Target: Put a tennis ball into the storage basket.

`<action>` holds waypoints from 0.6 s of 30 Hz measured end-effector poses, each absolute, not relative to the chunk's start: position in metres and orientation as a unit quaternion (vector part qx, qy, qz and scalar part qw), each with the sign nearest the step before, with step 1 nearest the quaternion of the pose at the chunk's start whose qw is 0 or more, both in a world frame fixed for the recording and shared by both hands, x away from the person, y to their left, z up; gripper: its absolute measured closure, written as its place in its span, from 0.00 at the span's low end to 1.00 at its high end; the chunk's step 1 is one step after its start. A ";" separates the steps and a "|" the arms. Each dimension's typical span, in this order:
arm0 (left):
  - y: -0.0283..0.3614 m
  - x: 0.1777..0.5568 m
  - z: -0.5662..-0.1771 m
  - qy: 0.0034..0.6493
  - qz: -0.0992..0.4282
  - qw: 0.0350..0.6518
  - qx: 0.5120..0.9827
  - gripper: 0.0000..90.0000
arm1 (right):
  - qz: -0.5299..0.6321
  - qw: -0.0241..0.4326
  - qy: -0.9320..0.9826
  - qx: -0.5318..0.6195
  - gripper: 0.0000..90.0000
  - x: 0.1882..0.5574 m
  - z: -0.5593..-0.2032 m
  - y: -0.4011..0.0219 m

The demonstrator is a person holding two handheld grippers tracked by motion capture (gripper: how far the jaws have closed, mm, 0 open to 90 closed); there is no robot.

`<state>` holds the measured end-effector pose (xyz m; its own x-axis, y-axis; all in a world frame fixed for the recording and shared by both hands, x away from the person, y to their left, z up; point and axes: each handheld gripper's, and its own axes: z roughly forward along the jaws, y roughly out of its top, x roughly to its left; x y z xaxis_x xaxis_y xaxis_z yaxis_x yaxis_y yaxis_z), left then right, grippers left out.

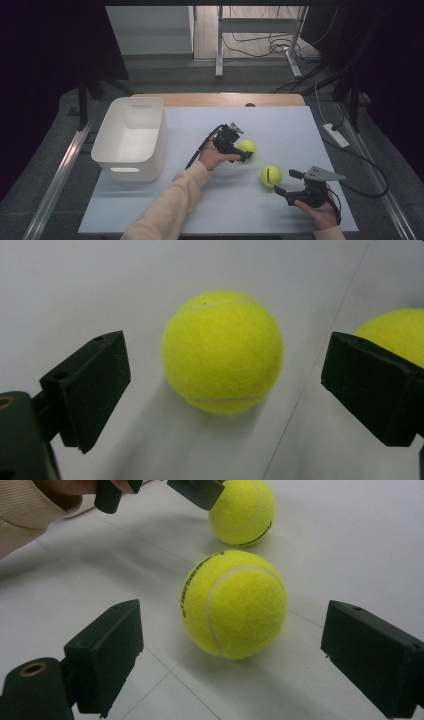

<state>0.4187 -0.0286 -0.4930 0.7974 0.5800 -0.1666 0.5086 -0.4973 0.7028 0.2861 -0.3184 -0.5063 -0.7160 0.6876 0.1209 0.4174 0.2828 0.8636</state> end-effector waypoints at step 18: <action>-0.042 0.428 -0.498 0.312 0.041 0.372 0.873 0.08 | 0.484 0.139 0.789 0.352 0.11 0.287 -0.506 -0.320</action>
